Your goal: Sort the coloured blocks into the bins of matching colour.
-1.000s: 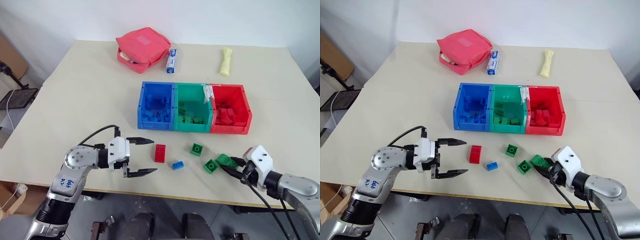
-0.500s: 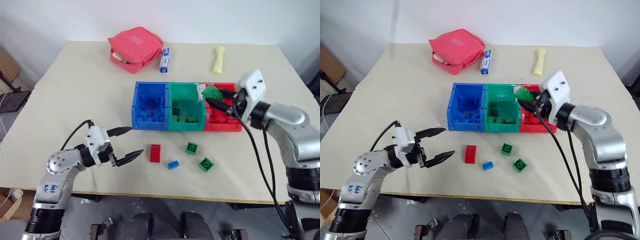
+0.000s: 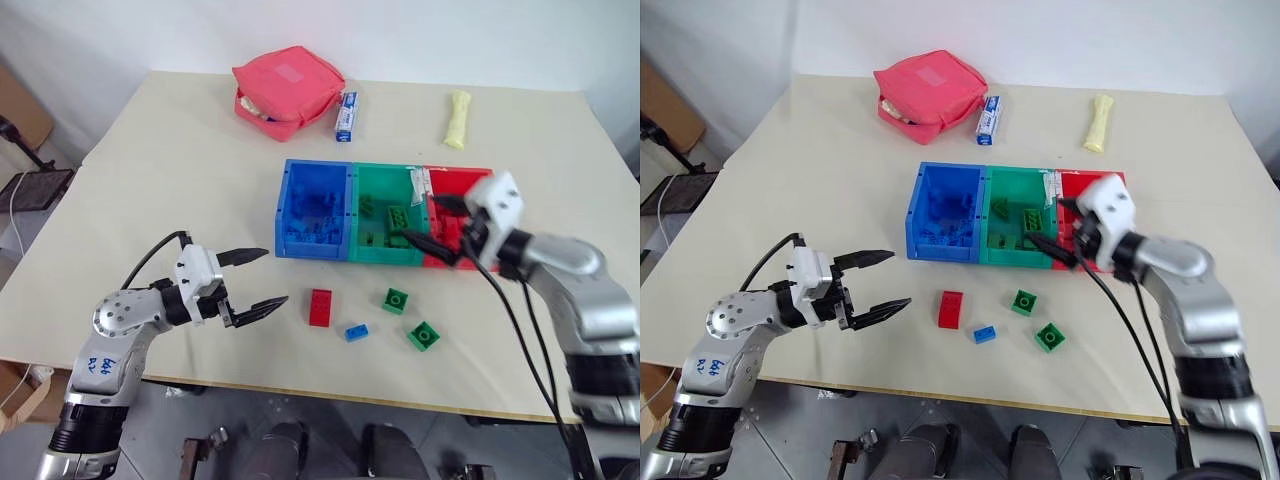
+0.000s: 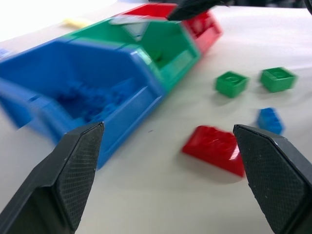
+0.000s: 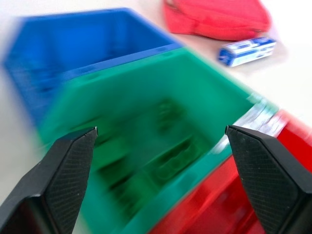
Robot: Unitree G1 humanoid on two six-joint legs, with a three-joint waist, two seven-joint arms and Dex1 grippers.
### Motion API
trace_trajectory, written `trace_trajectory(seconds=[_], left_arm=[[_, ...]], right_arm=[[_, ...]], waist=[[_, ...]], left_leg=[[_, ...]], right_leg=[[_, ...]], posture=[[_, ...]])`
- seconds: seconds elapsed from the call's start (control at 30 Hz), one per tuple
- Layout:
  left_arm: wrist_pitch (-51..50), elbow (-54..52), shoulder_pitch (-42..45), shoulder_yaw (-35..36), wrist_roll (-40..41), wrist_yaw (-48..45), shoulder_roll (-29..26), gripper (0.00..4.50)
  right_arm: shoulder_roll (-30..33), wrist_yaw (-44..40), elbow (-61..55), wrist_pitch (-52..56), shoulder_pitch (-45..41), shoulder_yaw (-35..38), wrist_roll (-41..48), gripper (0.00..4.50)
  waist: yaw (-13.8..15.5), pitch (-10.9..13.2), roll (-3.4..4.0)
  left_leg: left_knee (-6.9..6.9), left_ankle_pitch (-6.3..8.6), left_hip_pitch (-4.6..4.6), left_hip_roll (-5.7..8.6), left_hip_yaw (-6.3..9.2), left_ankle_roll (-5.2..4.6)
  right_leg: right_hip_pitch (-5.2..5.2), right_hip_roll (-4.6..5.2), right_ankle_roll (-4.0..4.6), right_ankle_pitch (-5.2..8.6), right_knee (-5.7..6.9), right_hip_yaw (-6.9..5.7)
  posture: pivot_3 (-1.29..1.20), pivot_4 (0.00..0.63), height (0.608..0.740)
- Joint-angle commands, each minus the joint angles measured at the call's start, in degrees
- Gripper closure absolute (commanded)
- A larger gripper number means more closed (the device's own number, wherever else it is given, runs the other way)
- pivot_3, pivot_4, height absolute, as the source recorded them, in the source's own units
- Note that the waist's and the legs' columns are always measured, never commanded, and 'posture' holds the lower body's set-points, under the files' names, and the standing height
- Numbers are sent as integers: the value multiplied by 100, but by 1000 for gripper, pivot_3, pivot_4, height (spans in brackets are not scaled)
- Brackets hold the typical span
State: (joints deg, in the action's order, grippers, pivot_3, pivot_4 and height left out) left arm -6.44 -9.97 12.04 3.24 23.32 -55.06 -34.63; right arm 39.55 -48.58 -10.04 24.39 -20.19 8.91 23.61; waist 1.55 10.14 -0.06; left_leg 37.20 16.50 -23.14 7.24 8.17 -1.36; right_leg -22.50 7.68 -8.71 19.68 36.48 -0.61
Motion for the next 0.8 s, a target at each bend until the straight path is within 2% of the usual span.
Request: trace_trajectory(seconds=[0.03, 0.2, 0.37, 0.57, 0.8], left_arm=[[169, 104, 187, -324, -104, -487, -126, 0], [457, 433, 353, -610, -203, -848, -49, 0], [490, 574, 459, -747, -215, -1019, 28, 0], [693, 676, 428, -761, -348, -991, 64, 0], [745, 576, 184, -673, -357, -908, 10, 0]], right_arm=[[489, -876, -341, -705, 1096, 893, 264, 74], [1017, -1530, 74, -1225, 2448, 1685, 190, 74], [1175, -1770, -247, -1201, 2884, 1611, 214, 74], [869, -959, -1447, 242, 2479, 365, 470, 74], [486, -462, -1282, 345, 2197, -818, -172, 74]], waist=[[4, 0, 0], [-51, 0, 0], [-167, 1, -1], [-150, 1, -1], [-29, 2, -4]], left_leg=[[2, -1, 1, 0, -11, -3], [5, -9, 23, -11, -61, -3], [-16, -13, 88, -33, -108, 2], [-10, -2, 89, -56, -115, 13], [-10, 3, 76, -48, -114, 7]], right_leg=[[-1, 0, -2, -1, 0, -3], [3, -2, -9, -4, -18, 4], [30, -11, -7, -5, -5, 39], [22, -12, -4, -7, -5, 63], [10, -12, -4, -7, -8, 79]], posture=[[0, 150, 740], [0, 150, 740], [0, 150, 740], [0, 150, 740], [0, 150, 740]])
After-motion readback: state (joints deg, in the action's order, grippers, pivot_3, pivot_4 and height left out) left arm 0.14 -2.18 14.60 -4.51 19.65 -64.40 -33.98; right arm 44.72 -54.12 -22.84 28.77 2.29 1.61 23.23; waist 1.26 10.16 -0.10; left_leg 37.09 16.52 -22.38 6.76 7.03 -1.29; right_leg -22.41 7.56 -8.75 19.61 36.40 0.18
